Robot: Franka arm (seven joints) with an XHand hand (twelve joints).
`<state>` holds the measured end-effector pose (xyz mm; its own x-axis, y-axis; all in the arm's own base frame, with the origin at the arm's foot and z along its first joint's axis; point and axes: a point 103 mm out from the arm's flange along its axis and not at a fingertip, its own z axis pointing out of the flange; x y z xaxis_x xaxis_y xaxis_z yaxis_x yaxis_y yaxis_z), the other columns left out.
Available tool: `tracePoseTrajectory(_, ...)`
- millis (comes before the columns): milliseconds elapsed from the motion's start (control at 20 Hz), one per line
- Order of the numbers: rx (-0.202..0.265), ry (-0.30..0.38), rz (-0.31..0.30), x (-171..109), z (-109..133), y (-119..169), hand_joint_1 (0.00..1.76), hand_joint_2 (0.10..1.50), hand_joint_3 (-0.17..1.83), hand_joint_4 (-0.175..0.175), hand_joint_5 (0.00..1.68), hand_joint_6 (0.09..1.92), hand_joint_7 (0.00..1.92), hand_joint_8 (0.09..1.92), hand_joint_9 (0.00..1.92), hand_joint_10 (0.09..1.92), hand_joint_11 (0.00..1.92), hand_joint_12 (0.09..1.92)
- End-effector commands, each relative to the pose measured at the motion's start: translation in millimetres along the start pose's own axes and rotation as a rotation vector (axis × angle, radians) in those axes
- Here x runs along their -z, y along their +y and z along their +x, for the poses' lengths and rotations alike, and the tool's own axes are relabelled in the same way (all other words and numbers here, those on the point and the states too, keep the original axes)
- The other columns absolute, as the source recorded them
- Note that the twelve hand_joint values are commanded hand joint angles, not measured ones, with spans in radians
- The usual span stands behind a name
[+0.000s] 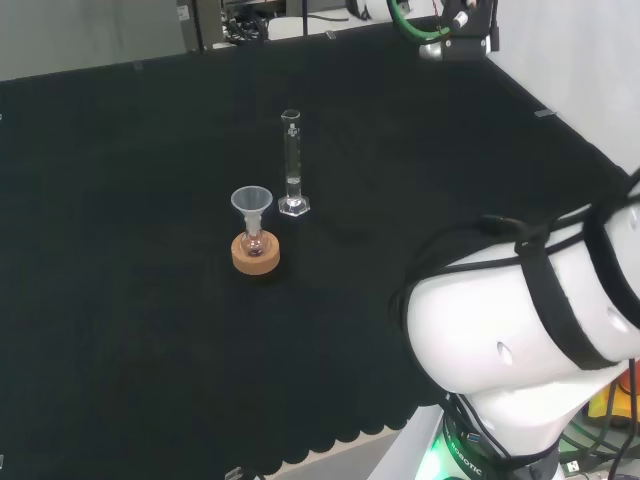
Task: Pick up the graduated cylinder.
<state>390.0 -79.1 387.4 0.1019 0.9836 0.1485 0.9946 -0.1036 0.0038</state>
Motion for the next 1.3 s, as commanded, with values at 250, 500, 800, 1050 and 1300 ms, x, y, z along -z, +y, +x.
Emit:
tracePoseTrajectory(250, 0.064, 0.178, 0.073, -118, -31, 63, 0.61, 0.92, 0.30, -0.036, 0.42, 0.09, 0.31, 0.66, 0.49, 0.63, 0.24, 1.36)
tracePoseTrajectory(500, 0.104, 0.229, 0.110, -149, -29, 66, 0.67, 0.86, 0.34, -0.036, 0.43, 0.09, 0.32, 0.66, 0.49, 0.63, 0.24, 1.36)
tracePoseTrajectory(800, 0.168, 0.308, 0.139, -186, -23, 66, 0.73, 0.78, 0.41, -0.037, 0.43, 0.09, 0.28, 0.65, 0.43, 0.63, 0.23, 1.36)
tracePoseTrajectory(1050, 0.202, 0.357, 0.161, -210, -16, 65, 0.79, 0.70, 0.52, -0.038, 0.43, 0.09, 0.32, 0.65, 0.45, 0.63, 0.23, 1.36)
tracePoseTrajectory(1300, 0.207, 0.371, 0.192, -226, -15, 68, 0.81, 0.69, 0.55, -0.041, 0.43, 0.09, 0.30, 0.64, 0.44, 0.62, 0.22, 1.36)
